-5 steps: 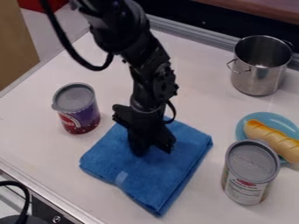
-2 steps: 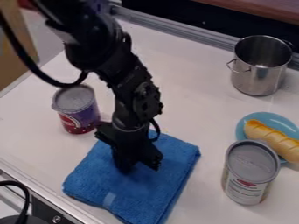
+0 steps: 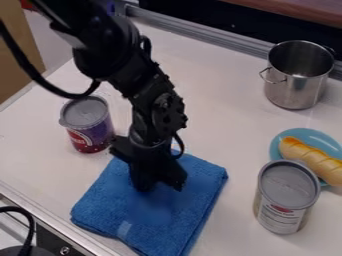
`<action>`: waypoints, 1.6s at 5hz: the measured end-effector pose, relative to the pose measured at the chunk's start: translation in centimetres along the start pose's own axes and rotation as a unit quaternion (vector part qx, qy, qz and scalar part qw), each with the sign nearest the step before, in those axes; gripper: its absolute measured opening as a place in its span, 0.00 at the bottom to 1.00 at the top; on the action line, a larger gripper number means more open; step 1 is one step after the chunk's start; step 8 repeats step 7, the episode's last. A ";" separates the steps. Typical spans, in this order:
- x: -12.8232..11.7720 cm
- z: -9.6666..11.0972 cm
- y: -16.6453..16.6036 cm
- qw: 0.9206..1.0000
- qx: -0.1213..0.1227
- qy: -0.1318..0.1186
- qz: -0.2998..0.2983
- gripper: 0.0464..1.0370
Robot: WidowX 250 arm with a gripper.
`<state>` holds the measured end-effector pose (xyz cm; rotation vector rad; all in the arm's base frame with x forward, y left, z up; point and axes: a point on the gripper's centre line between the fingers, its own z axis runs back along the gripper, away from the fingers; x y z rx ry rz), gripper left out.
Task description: Afindrao tampon'ny latabatra ny manga
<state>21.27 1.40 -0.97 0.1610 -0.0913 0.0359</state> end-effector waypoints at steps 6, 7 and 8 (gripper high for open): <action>7.5 4.1 2.4 0.992 -0.049 -0.112 -0.020 0.96; 10.7 3.7 3.1 0.989 -0.027 -0.145 -0.006 0.96; 10.7 3.7 3.1 0.989 -0.027 -0.145 -0.006 0.96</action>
